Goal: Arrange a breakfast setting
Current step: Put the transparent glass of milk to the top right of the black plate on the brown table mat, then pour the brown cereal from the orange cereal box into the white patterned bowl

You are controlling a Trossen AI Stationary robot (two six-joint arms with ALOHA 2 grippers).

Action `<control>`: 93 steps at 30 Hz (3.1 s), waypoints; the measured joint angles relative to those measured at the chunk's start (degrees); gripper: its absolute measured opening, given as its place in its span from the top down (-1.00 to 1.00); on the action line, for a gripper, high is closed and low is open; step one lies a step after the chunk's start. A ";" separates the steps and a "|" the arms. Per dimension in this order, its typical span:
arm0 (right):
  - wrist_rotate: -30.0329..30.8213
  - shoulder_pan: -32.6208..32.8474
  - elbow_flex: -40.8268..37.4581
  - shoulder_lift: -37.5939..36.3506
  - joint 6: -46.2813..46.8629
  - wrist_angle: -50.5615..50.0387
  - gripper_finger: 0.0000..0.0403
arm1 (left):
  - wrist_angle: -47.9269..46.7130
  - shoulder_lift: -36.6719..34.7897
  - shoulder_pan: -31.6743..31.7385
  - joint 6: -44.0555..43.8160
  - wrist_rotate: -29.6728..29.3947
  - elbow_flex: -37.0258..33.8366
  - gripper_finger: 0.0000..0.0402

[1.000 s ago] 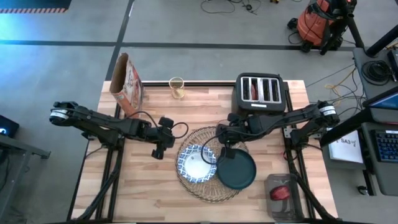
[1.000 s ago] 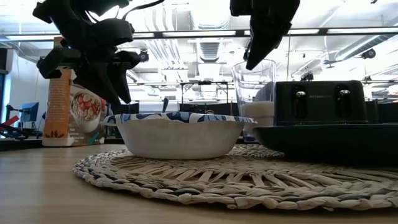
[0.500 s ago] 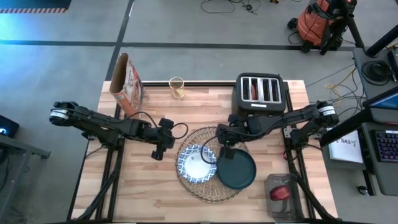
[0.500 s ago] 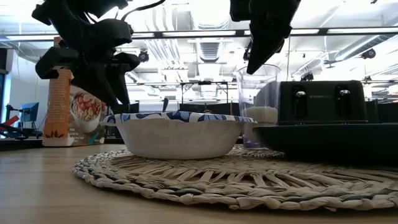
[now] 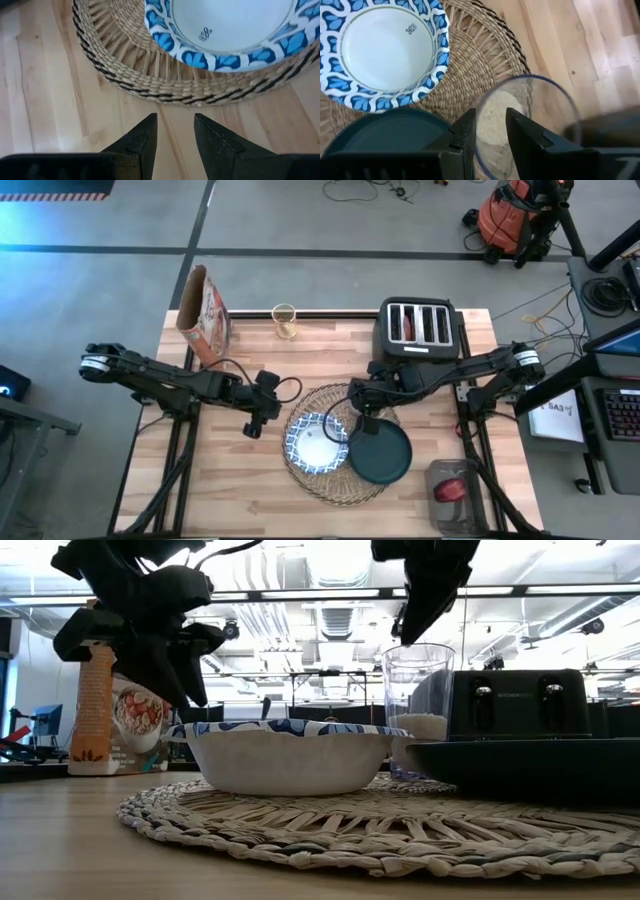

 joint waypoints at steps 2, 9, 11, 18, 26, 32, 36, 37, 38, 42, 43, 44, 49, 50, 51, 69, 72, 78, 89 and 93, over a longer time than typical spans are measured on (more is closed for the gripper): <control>0.04 0.00 1.81 0.00 -0.90 -2.08 0.53 | 0.12 -0.03 0.00 0.00 -0.02 0.58 0.43; 0.52 0.00 6.43 -0.10 -5.89 -5.29 0.57 | -0.37 -0.07 0.02 -0.80 -1.84 1.85 0.43; 0.57 -0.24 6.70 -0.13 -8.94 -5.29 0.58 | -1.10 -0.07 0.07 -1.38 -3.88 2.50 0.43; 0.65 -3.29 6.76 -0.13 -18.12 -7.52 0.56 | -1.35 0.11 0.41 -5.57 -12.78 4.83 0.43; 0.59 -9.33 6.94 -1.34 -27.61 -10.43 0.53 | -1.71 0.13 4.29 -9.14 -16.10 7.44 0.43; 0.44 -13.52 7.09 -3.76 -25.95 -11.76 0.54 | -2.21 -1.28 9.65 -12.97 -7.33 9.91 0.43; 0.46 -15.38 7.09 -6.05 -22.65 -12.61 0.53 | -1.23 -5.49 15.07 -13.06 3.83 13.54 0.43; 0.47 -15.63 7.09 -6.63 -21.82 -12.59 0.52 | -1.46 -6.03 15.68 -12.38 4.54 14.24 0.44; 0.44 -15.82 7.09 -7.29 -21.18 -12.55 0.52 | -1.82 -6.34 15.94 -11.59 4.55 14.87 0.43; 0.44 -16.04 7.06 -9.03 -16.70 -12.03 0.52 | -1.88 -6.20 16.06 -6.83 2.59 16.83 0.43; 0.48 -16.02 6.95 -9.29 -15.65 -12.02 0.53 | -1.86 -5.80 16.04 -6.95 2.12 17.22 0.43; 0.48 -15.97 6.78 -9.47 -14.84 -12.03 0.53 | -2.05 -5.25 16.06 -8.07 1.38 17.65 0.43; 1.21 -15.61 5.72 -9.60 -10.78 -12.03 0.53 | -7.47 -4.35 15.96 -16.74 -4.53 20.51 0.43; 1.54 -15.61 5.40 -9.60 -9.35 -12.15 0.53 | -8.25 -4.63 15.88 -18.34 -4.64 21.02 0.43; 1.61 -15.61 5.13 -9.60 -8.07 -12.31 0.52 | -8.85 -4.94 15.87 -19.86 -4.64 21.45 0.43; 4.09 -14.00 -2.47 -17.69 -7.25 -13.16 0.43 | -19.52 -18.62 2.07 -45.27 -17.09 14.09 0.44; 4.07 -13.97 -7.65 -22.52 -7.85 -8.93 0.44 | -19.34 -19.13 -0.42 -47.69 -19.43 13.56 0.43; 4.13 -13.99 -20.03 -32.65 -7.71 0.79 0.46 | -18.88 -18.77 -3.02 -49.90 -25.07 13.56 0.43; 4.98 -13.99 -38.91 -47.41 -1.48 16.90 0.47 | -33.71 -19.05 -5.42 -64.14 -29.98 13.56 0.44; 4.99 -13.99 -42.52 -50.07 -2.31 23.43 0.48 | -43.09 -19.21 -6.77 -75.34 -34.60 13.56 0.44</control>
